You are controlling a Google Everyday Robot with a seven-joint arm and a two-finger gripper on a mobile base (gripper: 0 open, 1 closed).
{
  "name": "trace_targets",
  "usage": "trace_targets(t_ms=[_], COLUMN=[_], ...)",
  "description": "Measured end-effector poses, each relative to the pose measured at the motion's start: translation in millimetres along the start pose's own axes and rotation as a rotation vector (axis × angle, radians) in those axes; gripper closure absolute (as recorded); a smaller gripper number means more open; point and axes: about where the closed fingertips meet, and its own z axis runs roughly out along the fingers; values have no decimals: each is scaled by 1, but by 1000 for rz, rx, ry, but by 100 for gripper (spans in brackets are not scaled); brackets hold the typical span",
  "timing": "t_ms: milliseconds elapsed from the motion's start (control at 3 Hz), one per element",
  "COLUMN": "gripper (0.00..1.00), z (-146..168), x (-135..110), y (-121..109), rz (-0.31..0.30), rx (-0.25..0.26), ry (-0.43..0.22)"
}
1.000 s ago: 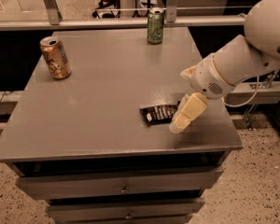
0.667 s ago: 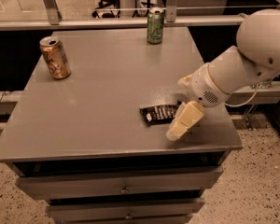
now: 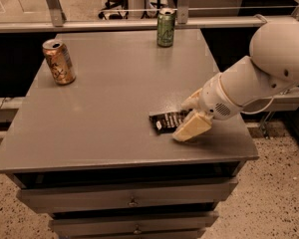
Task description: Pick rxbar chocolate
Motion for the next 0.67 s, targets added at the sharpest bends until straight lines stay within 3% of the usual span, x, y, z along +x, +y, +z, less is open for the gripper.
trace_targets(t_ms=[333, 667], gripper=[80, 100], z=[-4, -5], x=[-2, -3], y=[0, 0], rz=[2, 2], rx=[0, 0], ry=[1, 1])
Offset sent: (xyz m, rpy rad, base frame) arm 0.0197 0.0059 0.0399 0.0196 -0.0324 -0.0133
